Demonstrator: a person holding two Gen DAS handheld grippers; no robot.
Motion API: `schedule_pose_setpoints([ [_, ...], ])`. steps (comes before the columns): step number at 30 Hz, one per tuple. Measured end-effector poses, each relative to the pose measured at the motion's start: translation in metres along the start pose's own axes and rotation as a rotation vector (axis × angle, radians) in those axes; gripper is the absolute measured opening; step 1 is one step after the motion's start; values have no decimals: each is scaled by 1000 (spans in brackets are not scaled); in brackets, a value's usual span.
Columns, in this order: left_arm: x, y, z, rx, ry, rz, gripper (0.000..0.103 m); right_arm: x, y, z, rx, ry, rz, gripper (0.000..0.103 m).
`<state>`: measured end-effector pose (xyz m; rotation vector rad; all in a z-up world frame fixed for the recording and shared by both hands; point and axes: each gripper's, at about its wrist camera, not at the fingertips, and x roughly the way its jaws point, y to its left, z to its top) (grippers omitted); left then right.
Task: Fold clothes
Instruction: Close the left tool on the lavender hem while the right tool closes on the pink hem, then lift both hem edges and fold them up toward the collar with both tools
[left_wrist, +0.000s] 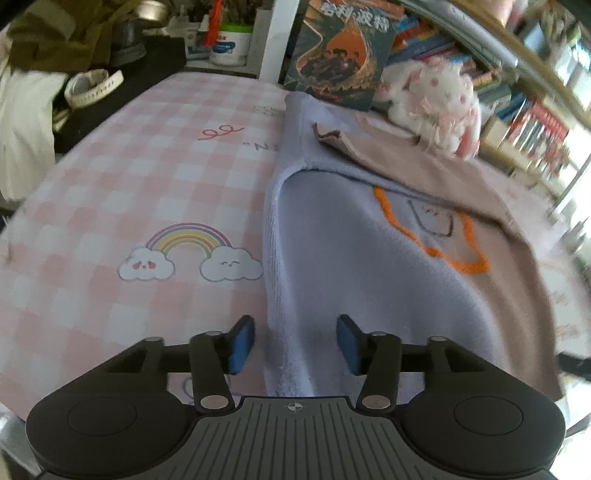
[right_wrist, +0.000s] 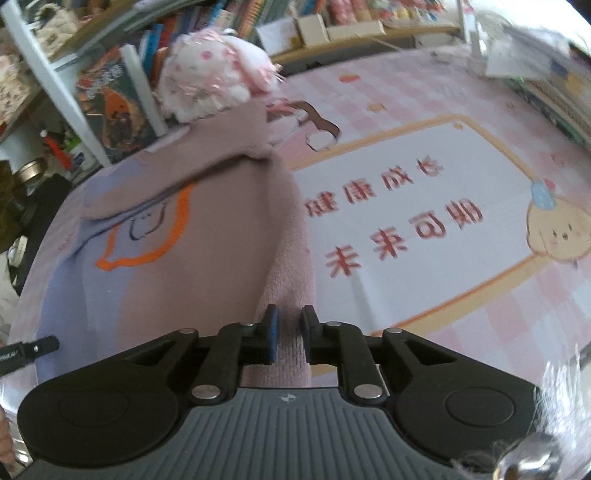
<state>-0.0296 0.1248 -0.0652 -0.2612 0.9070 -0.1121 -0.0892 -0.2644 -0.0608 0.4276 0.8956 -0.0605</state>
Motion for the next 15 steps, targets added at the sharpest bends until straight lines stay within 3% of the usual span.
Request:
schedule_pose_setpoints([
  [8,-5,-3,1,-35,-21,-88,61,3,-5,-1,32,17,19,21],
  [10,-3,-6,3,-30,-19,-80,61,3,-7,0,47,18,16,28],
  [15,4,-5,4,-45,5,-52,60,2,-11,2,65,15,7,29],
])
